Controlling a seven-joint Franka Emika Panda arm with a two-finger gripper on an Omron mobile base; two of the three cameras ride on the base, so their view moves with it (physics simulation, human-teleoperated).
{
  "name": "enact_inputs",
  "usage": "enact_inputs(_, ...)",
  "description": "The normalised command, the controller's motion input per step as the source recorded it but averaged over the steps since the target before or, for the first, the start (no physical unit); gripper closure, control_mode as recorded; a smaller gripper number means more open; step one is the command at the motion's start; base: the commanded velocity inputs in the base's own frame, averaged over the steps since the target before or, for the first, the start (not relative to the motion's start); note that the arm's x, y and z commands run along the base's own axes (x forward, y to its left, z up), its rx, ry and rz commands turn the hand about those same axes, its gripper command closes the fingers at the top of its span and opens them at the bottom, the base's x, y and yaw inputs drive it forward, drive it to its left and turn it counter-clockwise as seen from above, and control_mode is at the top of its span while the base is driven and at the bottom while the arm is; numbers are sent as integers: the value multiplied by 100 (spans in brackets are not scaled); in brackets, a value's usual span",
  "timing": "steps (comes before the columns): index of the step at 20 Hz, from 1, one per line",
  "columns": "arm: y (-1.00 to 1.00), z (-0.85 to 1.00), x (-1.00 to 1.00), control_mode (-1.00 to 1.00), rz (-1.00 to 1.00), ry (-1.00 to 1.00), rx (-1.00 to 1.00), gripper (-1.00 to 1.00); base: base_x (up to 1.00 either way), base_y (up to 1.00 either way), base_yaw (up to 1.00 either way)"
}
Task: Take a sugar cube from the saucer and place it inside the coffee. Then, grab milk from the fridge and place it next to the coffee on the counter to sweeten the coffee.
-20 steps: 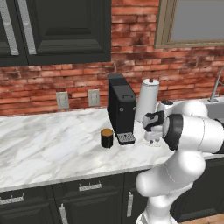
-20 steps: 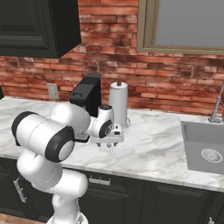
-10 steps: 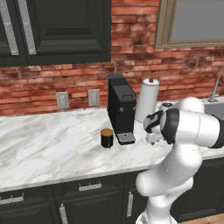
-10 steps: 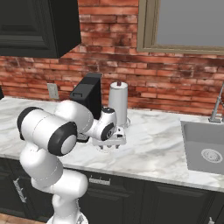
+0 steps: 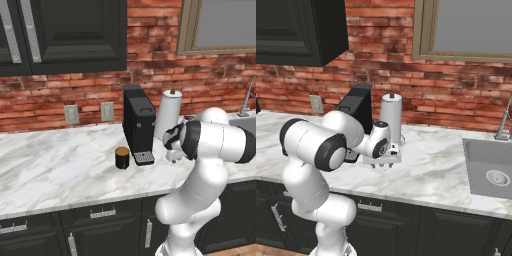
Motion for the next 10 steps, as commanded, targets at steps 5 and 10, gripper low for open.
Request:
enact_inputs(5, 0, 2, 8, -100, -2, 0, 0, -100, 0, 0, 0)
enact_inputs(10, 0, 10, 0, -100, -1, -4, 0, -100, 0, 0, 0)
